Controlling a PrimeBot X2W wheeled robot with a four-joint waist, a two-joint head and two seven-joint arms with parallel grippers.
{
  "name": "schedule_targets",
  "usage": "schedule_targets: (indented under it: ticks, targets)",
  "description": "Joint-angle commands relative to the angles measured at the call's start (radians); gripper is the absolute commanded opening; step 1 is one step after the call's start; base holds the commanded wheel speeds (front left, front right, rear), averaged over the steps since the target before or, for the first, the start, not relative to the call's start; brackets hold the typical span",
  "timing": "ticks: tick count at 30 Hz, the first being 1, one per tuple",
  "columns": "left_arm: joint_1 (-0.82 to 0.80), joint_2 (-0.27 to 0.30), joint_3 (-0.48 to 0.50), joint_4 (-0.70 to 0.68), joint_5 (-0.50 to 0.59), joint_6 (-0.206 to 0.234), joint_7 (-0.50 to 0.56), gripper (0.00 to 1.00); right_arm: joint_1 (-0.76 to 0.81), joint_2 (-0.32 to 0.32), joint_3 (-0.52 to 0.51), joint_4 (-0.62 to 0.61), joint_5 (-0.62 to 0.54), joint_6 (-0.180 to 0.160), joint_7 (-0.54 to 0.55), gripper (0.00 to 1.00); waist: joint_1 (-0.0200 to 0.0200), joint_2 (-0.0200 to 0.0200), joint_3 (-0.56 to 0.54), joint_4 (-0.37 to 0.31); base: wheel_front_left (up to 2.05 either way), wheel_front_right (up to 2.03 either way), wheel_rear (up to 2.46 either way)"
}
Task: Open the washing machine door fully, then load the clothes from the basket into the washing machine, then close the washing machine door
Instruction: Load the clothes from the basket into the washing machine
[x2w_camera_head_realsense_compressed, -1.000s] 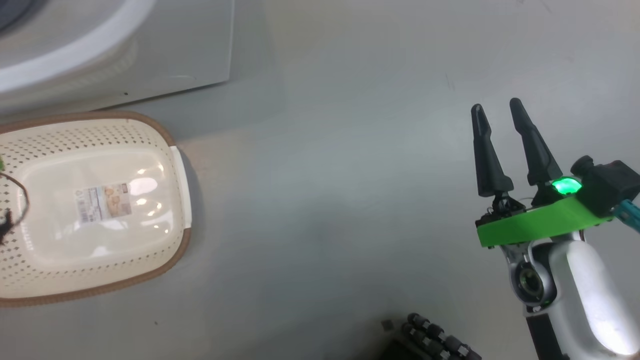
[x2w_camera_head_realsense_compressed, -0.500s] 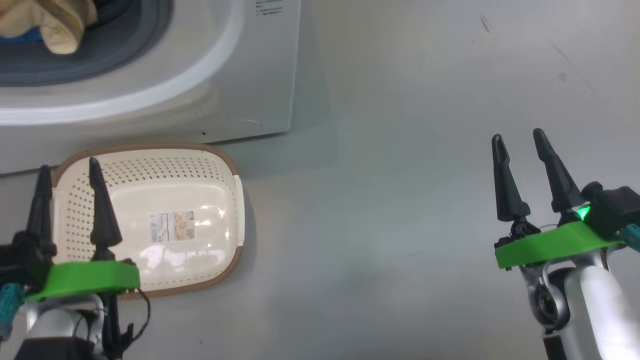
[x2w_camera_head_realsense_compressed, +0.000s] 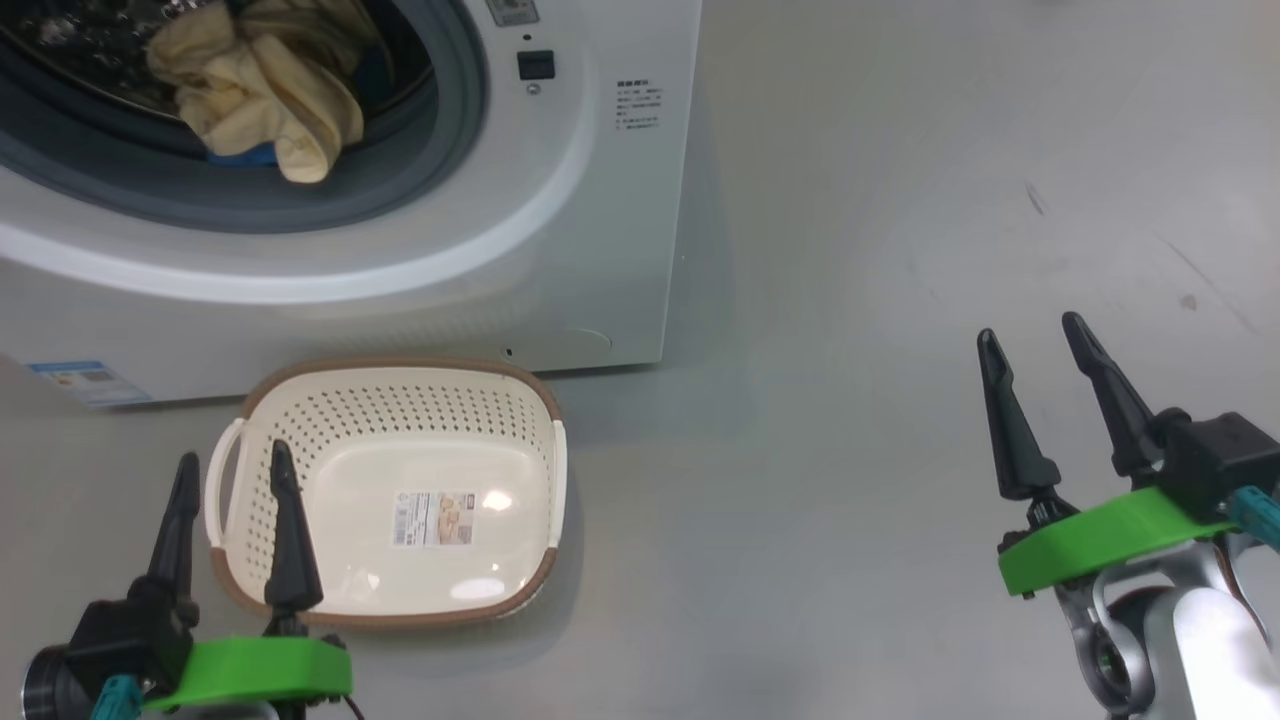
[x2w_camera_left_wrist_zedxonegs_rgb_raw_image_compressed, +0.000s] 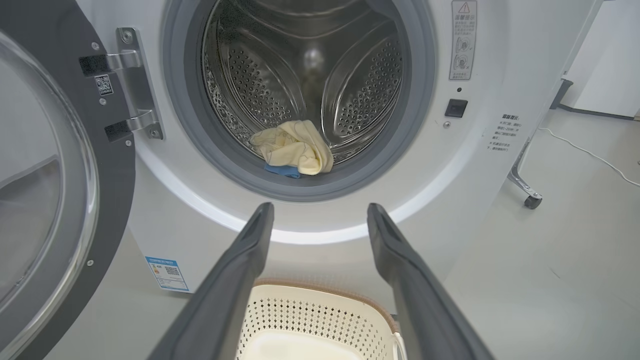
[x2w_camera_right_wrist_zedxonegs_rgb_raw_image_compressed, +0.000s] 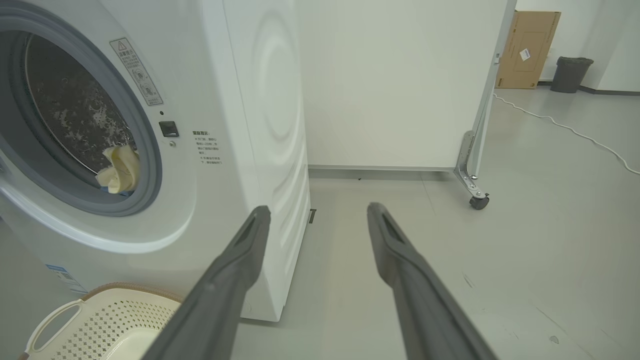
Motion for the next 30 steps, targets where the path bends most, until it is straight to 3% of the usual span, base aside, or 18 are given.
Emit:
schedule_targets:
  ticks: [1,9,30]
  targets:
    - [-0.008,0.008,0.033,-0.035,0.013,0.07,-0.006,1.0,-0.001,-0.011,0.017,-0.04,-0.008,0.0,0.009,1.0,0.0001,-0.0001,-0.034,0.024,0.0,0.0,0.0]
    - [0.044,-0.012,0.018,-0.028,0.026,0.061,-0.006,1.0,0.046,-0.011,0.027,-0.084,-0.016,0.0,0.043,1.0,0.0001,-0.0001,-0.098,0.046,0.0,0.0,0.0]
    - [0.06,-0.014,0.0,-0.021,0.032,0.059,-0.003,1.0,0.085,-0.011,0.025,-0.115,0.019,0.0,0.047,1.0,0.0001,-0.0001,-0.129,0.058,0.0,0.0,0.0]
